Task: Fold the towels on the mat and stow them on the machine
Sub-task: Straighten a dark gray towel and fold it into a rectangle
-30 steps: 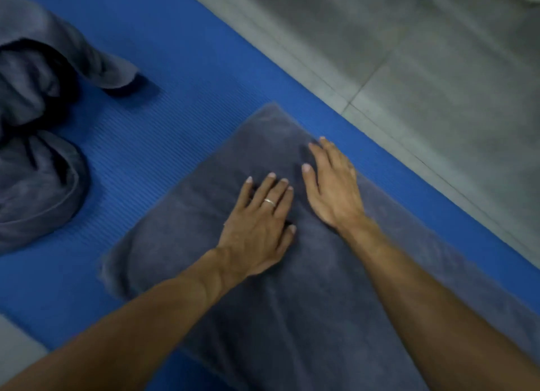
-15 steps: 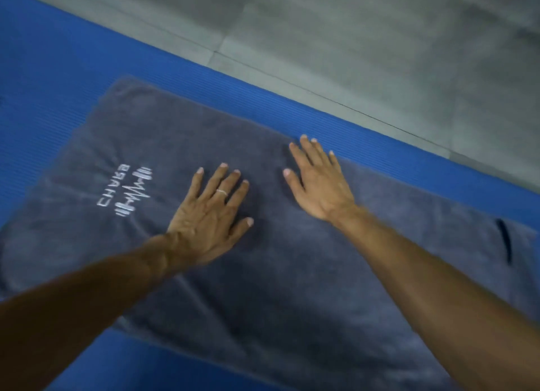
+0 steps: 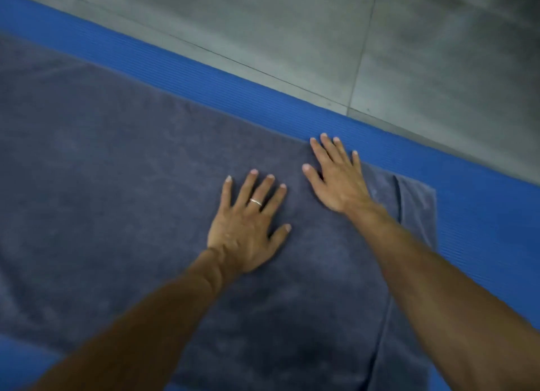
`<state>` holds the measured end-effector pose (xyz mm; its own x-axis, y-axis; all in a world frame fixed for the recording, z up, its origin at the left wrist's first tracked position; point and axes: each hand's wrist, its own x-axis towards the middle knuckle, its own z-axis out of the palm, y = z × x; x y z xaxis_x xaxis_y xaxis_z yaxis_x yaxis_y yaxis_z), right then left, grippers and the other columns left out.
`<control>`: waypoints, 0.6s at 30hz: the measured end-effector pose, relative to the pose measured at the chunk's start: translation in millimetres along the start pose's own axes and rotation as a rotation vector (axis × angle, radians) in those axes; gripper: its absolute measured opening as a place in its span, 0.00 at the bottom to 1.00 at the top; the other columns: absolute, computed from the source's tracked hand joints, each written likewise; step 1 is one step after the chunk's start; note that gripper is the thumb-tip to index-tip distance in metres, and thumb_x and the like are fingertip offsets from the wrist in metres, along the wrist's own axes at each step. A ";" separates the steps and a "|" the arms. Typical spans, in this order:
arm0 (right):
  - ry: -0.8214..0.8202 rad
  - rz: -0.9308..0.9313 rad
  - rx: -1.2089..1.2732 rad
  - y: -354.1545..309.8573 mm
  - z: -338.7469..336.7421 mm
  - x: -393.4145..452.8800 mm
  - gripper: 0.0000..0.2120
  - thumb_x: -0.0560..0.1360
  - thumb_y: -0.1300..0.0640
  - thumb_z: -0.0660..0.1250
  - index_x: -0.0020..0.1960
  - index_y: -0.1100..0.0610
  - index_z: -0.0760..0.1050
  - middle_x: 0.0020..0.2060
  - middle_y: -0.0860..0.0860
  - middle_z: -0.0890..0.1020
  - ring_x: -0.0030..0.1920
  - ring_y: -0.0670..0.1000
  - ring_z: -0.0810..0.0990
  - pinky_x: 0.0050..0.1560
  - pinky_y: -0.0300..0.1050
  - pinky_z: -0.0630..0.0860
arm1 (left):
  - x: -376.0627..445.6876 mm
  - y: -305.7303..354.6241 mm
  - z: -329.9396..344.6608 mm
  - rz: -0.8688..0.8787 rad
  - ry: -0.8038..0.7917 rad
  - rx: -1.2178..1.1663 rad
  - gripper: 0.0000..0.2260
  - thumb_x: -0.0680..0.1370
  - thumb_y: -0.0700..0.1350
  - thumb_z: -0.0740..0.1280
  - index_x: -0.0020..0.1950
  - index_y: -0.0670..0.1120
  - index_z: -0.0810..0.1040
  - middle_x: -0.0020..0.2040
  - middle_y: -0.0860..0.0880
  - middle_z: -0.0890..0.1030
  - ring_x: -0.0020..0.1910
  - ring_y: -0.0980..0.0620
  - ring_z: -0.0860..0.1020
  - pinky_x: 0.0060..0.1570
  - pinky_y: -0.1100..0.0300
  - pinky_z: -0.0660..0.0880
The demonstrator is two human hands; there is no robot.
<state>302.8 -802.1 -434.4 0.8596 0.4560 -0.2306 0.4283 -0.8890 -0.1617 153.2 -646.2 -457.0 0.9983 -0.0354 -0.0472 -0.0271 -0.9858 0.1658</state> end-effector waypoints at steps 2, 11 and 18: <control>0.064 0.003 0.138 3.7 -6.9 -18.1 0.28 0.82 0.46 0.54 0.79 0.53 0.52 0.79 0.52 0.53 0.79 0.51 0.48 0.77 0.54 0.43 | -1.0 4.8 -2.3 -0.047 -0.003 0.012 0.31 0.77 0.62 0.51 0.76 0.47 0.64 0.75 0.45 0.65 0.76 0.40 0.59 0.70 0.32 0.52; 0.375 0.355 0.269 106.2 -6.3 -180.9 0.09 0.72 0.55 0.70 0.50 0.57 0.79 0.45 0.55 0.81 0.48 0.60 0.80 0.52 0.56 0.76 | -73.1 173.9 -12.8 0.090 0.037 -0.235 0.13 0.73 0.56 0.60 0.44 0.49 0.79 0.45 0.48 0.79 0.45 0.45 0.77 0.46 0.52 0.71; 0.236 0.267 0.232 110.1 4.7 -215.5 0.15 0.76 0.53 0.67 0.60 0.57 0.78 0.56 0.54 0.79 0.60 0.57 0.74 0.59 0.57 0.73 | -96.7 228.9 -8.5 -0.122 -0.205 -0.380 0.15 0.79 0.54 0.61 0.64 0.51 0.68 0.53 0.49 0.80 0.53 0.47 0.79 0.51 0.55 0.73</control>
<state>163.4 -998.0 -407.1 0.9836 0.1652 -0.0724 0.1308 -0.9298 -0.3441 50.9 -867.0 -406.1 0.9610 0.0082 -0.2765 0.1497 -0.8560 0.4948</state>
